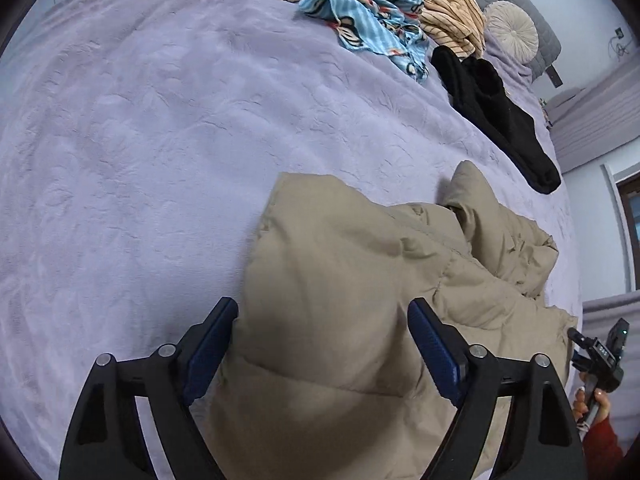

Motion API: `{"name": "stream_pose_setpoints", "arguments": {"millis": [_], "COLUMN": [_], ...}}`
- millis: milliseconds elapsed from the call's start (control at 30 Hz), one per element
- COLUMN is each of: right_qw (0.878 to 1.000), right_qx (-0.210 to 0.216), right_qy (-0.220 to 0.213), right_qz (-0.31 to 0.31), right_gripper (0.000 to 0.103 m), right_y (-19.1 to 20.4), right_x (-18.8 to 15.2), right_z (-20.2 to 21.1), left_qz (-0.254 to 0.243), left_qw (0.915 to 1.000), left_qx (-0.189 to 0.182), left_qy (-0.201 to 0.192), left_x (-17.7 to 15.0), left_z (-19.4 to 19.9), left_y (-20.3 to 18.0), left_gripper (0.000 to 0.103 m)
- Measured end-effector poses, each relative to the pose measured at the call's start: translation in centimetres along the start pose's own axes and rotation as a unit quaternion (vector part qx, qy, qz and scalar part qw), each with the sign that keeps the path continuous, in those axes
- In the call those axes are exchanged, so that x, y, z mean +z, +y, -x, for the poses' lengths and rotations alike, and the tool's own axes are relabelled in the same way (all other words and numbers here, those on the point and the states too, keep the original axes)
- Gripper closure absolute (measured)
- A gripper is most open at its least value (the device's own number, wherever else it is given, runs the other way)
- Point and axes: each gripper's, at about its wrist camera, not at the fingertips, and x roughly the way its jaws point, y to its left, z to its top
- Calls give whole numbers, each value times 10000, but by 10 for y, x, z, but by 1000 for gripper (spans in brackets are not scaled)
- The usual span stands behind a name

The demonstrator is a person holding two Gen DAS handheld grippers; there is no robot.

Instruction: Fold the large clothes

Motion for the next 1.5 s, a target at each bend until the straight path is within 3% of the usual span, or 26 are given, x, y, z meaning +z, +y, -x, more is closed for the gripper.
{"name": "stream_pose_setpoints", "arguments": {"millis": [33,100,167,233,367,600,933,1100,1200,1367,1500], "right_qw": [10000,9997,9999,9986,9871,9735,9751,9753,9747,9812,9810], "right_qx": [29,140,-24,-163,-554,-909,-1198,-1440,-1562,-1487,-1304], "right_qy": [38,110,79,-144,-724,-1158,-856,-570,-462,-371,-965], "right_qz": [-82,-178,74,492,1317,1752,1659,1574,1532,1169,1068], "right_gripper": [22,29,86,92,94,94,94,93,90,81,80], "right_y": [-1,0,9,24,56,91,90,80,77,72,80], "right_x": [2,2,-4,-12,-15,14,31,28,30,37,23], "right_z": [-5,-13,-7,10,56,68,-11,-58,-76,-59,4], "left_qz": [-130,-394,-480,-522,-658,-772,-342,-463,-505,-427,-913], "left_qw": [9999,9992,9986,9973,9932,9883,9916,9890,9859,9816,9774], "left_qx": [38,88,90,22,-171,207,947,1184,1418,1583,1371], "left_qy": [9,-6,-196,-521,-940,-1300,-810,-762,-725,-975,-1325], "left_x": [-2,-9,-16,-19,-8,20,22,23,27,26,8], "left_z": [-4,-1,18,45,84,87,-8,-39,-50,-6,50], "left_y": [-6,-21,-32,-40,-60,-81,-32,-37,-41,-47,-67], "left_gripper": [42,85,89,89,89,89,89,88,78,78,78]}}
